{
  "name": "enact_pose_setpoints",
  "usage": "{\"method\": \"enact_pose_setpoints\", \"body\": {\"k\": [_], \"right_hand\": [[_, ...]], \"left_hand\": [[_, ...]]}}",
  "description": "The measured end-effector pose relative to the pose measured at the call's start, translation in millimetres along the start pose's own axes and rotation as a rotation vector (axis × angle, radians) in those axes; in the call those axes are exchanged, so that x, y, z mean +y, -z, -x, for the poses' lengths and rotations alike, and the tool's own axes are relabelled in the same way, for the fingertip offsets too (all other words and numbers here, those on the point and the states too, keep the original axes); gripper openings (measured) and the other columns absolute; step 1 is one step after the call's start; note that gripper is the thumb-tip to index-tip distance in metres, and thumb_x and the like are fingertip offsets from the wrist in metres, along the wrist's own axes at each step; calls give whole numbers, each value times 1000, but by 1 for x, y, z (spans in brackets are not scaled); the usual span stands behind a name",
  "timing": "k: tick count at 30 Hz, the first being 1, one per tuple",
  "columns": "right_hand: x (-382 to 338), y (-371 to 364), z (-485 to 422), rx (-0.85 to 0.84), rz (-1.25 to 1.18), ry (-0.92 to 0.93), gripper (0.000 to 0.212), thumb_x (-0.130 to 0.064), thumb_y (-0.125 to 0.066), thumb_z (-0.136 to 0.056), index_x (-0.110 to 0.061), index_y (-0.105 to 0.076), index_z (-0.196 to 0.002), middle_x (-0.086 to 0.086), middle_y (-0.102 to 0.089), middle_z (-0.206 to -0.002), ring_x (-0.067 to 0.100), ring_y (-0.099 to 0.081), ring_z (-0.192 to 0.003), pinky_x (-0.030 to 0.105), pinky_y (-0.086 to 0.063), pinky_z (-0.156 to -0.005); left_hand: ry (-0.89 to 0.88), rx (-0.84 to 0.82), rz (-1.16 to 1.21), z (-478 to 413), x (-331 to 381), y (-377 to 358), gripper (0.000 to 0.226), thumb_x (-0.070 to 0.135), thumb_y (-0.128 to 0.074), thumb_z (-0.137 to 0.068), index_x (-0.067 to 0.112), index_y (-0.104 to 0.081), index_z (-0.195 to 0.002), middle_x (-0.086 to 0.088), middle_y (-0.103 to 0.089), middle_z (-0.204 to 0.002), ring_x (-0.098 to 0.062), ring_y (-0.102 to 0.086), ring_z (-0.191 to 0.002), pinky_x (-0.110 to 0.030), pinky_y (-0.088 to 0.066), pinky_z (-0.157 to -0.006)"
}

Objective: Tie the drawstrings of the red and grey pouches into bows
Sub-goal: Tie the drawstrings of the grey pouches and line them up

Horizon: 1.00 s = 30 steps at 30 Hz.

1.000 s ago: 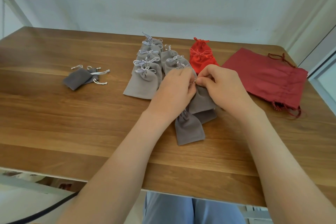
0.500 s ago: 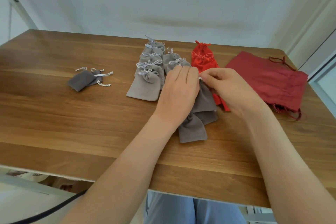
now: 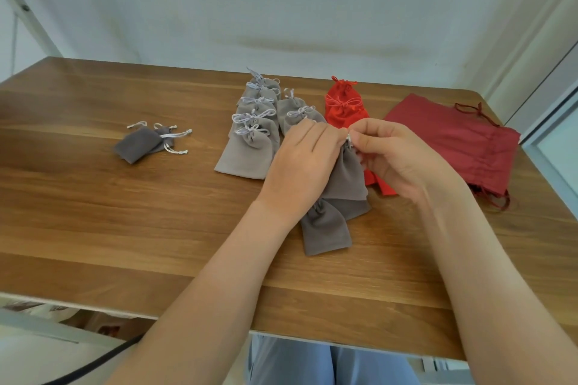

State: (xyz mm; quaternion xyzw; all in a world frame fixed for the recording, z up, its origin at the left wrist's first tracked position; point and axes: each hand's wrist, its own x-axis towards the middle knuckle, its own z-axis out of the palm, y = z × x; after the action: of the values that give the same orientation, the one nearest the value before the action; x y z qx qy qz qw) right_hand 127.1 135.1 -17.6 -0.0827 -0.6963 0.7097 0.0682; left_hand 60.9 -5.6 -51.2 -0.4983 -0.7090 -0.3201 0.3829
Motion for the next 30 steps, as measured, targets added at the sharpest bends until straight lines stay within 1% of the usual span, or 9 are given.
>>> {"method": "enact_pose_setpoints", "body": {"k": [3, 7, 14, 17, 20, 22, 24, 27, 30], "right_hand": [[1, 0, 0, -30, -51, -22, 9, -9, -53, -89, -4, -60, -85, 2, -53, -68, 9, -45, -58, 22, -36, -58], [0, -1, 1, -56, -68, -24, 28, -20, -58, -81, 2, -60, -98, 8, -50, -78, 15, -39, -67, 28, -31, -64], [-1, -3, 3, -89, -160, -87, 22, -21, -57, -78, -4, -62, -92, -9, -42, -49, 6, -27, -52, 25, -17, -56], [-1, -4, 1, -65, -196, -121, 23, -21, -58, -76, -4, -62, -92, -5, -41, -52, 7, -29, -53, 24, -22, -55], [1, -6, -3, -4, -266, -168, 33, -23, -72, -68, -7, -61, -94, 6, -41, -72, 13, -35, -64, 27, -28, -61], [3, -6, -5, 51, -359, -210, 25, -20, -71, -76, -9, -59, -95, 7, -44, -81, 15, -41, -70, 27, -35, -66], [3, -6, -5, 78, -397, -228, 9, -16, -59, -88, -8, -60, -91, 6, -52, -80, 14, -50, -68, 26, -43, -64], [1, -11, -5, 110, -404, -226, 15, -13, -53, -93, -6, -59, -81, 5, -57, -69, 12, -58, -56, 23, -50, -48], [0, -14, -4, 160, -385, -222, 18, -12, -53, -93, -6, -60, -77, 5, -59, -65, 12, -59, -52, 21, -49, -46]], "left_hand": [[-3, 38, 28, 0, -1, 1, 12, 1, -56, -91, -2, -67, -87, -13, -65, -80, -28, -59, -75, -37, -48, -73], [8, 58, 34, 1, -1, 1, 12, 2, -57, -91, -1, -69, -94, -11, -66, -82, -25, -59, -77, -31, -48, -77], [26, 137, 17, 1, 1, 3, 19, 7, -55, -93, -1, -71, -89, -10, -70, -78, -24, -65, -73, -30, -53, -72], [34, 145, -52, 2, 2, 0, 21, 10, -54, -94, 1, -71, -85, -8, -72, -84, -23, -70, -84, -29, -55, -75], [56, 134, -82, 3, 2, -6, 19, 11, -56, -93, 3, -72, -86, -8, -73, -98, -20, -69, -97, -26, -55, -75], [61, 122, -70, 4, 0, -8, 16, 10, -58, -91, 2, -71, -89, -11, -72, -103, -20, -69, -98, -25, -55, -76], [77, 115, -64, 5, -1, -10, 13, 7, -60, -90, 0, -70, -92, -12, -71, -104, -20, -69, -98, -26, -55, -76], [121, 105, -51, 6, -1, -14, 17, 7, -58, -91, -3, -68, -99, -13, -71, -105, -20, -68, -99, -28, -57, -75], [144, 81, -41, 7, -1, -14, 21, 11, -52, -95, -4, -67, -100, -13, -71, -106, -19, -68, -100, -27, -57, -74]]}}
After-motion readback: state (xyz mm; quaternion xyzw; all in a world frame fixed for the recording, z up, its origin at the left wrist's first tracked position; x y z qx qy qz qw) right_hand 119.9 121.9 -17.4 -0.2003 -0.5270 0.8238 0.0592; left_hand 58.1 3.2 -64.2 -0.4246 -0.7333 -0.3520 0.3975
